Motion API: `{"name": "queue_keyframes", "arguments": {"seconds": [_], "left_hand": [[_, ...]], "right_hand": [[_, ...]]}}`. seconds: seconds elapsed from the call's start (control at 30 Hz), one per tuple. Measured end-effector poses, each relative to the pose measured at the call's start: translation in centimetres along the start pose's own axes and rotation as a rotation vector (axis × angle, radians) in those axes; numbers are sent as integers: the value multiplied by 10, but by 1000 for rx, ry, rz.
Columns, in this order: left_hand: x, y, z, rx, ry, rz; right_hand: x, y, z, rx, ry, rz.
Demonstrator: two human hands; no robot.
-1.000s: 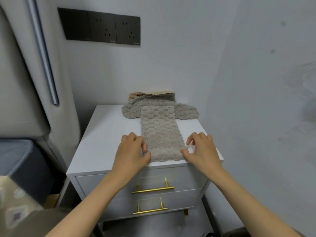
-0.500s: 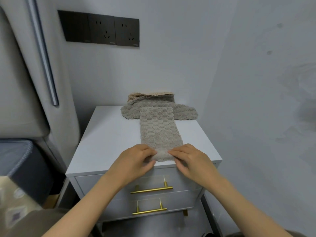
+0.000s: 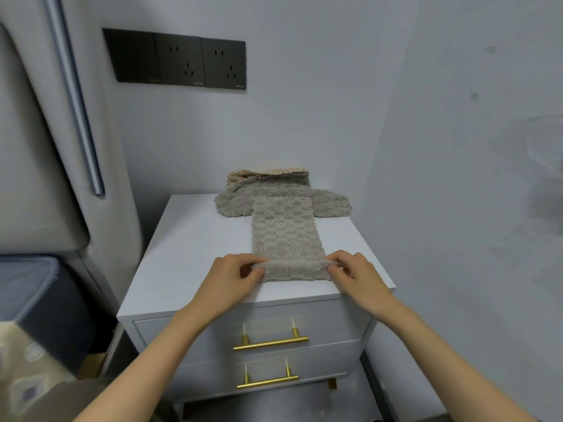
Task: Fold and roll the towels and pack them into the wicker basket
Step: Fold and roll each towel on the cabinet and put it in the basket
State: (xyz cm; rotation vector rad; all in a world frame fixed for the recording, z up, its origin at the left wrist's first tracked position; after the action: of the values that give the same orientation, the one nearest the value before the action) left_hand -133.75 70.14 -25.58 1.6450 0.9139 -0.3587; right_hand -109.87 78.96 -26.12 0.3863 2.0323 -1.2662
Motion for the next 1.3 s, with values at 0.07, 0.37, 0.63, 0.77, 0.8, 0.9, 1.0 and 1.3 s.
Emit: {"name": "queue_keyframes", "arguments": {"seconds": [0.07, 0.37, 0.63, 0.77, 0.8, 0.9, 1.0, 1.3], "left_hand": [[0, 0, -3, -93, -3, 62], [2, 1, -14, -199, 102, 33], [12, 8, -12, 226, 195, -184], [20, 14, -5, 419, 147, -242], [20, 15, -4, 424, 138, -250], [22, 14, -3, 433, 125, -299], [24, 15, 1, 412, 111, -341], [7, 4, -5, 374, -50, -256]], "right_hand": [[-1, -3, -4, 76, 17, -18], [7, -13, -11, 362, 152, 43], [18, -28, -7, -181, 343, 395], [30, -28, -1, -525, 319, 415], [31, -27, 1, -564, 302, 421], [33, -21, 3, -621, 240, 481], [33, -17, 7, -585, 167, 471], [11, -15, 9, -493, 97, 490]]}}
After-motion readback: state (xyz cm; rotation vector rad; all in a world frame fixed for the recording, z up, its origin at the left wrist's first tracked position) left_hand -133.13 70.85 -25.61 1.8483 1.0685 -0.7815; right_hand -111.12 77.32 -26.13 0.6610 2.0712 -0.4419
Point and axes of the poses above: each hand's wrist, its own z-axis away from the middle knuckle, its own x-axis out of the palm, y = z × x, the point moved 1 cm from there along -z, towards the middle knuckle, and after that the axes turned 5 degrees about y, right-handed, at the moved point
